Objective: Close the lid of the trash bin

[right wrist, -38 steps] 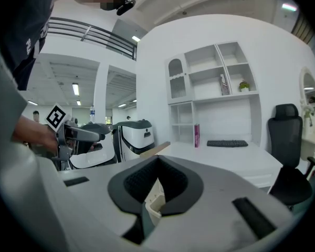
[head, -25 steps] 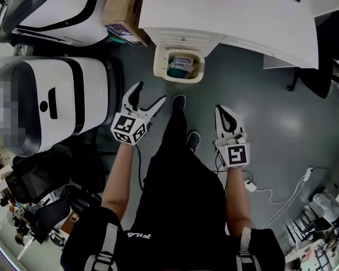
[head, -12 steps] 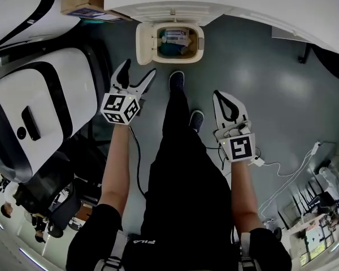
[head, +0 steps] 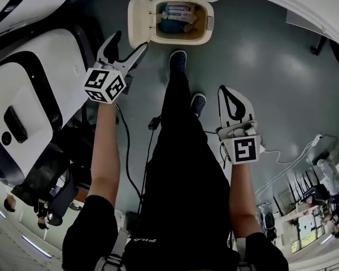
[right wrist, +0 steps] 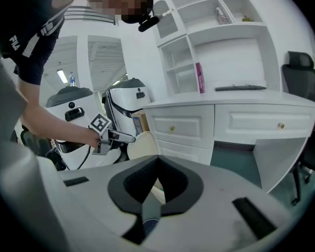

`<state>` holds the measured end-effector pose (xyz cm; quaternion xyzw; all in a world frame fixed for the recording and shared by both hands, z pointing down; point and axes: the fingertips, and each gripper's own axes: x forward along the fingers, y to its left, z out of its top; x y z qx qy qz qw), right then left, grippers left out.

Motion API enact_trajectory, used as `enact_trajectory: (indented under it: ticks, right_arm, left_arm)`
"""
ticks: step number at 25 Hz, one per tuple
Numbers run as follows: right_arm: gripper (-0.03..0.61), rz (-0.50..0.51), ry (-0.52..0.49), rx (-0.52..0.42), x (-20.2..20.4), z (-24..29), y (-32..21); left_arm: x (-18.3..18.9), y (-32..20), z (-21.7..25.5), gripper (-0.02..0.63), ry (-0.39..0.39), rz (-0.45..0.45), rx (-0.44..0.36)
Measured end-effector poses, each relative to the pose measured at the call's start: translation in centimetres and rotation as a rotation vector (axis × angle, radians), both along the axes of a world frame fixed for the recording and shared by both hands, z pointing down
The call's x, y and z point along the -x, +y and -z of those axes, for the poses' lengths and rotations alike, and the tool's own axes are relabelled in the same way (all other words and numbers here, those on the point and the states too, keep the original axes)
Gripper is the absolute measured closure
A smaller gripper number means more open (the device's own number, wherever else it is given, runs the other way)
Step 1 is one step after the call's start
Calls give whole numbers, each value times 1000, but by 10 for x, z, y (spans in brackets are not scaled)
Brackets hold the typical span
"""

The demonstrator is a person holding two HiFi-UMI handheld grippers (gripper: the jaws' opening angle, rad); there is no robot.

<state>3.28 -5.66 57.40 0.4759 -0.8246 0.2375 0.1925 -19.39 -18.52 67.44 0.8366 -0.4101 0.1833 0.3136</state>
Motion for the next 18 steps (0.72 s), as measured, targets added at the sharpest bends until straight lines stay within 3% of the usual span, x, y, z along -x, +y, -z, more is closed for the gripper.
enact_trajectory:
  ticks: [10, 18]
  right_arm:
    - [574, -38, -5, 60, -7, -37, 21]
    - [574, -92, -10, 87, -25, -43, 33]
  left_arm:
    - [-49, -1, -5, 199, 43, -136, -31]
    - [-135, 16, -24, 199, 62, -302, -28]
